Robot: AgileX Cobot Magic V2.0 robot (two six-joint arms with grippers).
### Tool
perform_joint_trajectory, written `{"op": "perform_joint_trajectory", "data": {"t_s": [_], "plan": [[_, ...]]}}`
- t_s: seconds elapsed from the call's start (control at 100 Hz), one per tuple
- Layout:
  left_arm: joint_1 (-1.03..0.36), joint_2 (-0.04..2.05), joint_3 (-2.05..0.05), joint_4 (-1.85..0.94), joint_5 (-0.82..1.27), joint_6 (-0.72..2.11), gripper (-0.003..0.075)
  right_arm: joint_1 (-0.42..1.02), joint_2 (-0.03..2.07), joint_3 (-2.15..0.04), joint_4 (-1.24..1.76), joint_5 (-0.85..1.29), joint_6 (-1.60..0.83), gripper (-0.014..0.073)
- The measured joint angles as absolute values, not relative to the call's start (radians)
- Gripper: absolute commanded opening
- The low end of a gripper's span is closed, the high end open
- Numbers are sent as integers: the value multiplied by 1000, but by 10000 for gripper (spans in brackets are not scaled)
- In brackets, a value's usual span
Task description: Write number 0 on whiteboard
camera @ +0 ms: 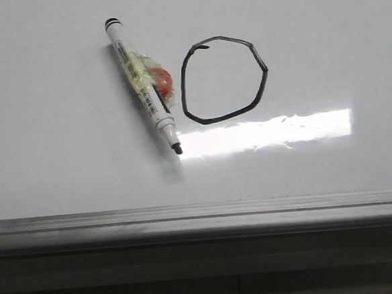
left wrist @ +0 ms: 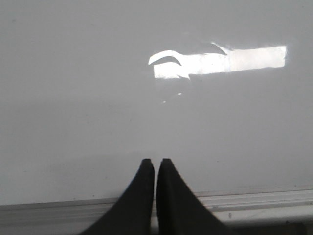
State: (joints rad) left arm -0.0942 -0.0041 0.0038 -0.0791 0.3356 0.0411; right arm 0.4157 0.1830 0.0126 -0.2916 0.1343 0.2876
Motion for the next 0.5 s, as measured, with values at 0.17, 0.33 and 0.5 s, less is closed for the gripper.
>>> {"op": "perform_joint_trajectory", "data": {"t_s": [0.17,0.33,0.5], "plan": [[-94,-4,4,-79,336,41,-20,320,52,13,-172,283,147,-69],[-94,-4,4,-79,336,41,-20,285,-8,13,-141,318,39,-69],[-94,-4,4,-79,336,41,-20,283,-10,13,-139,318,18,-69]]}}
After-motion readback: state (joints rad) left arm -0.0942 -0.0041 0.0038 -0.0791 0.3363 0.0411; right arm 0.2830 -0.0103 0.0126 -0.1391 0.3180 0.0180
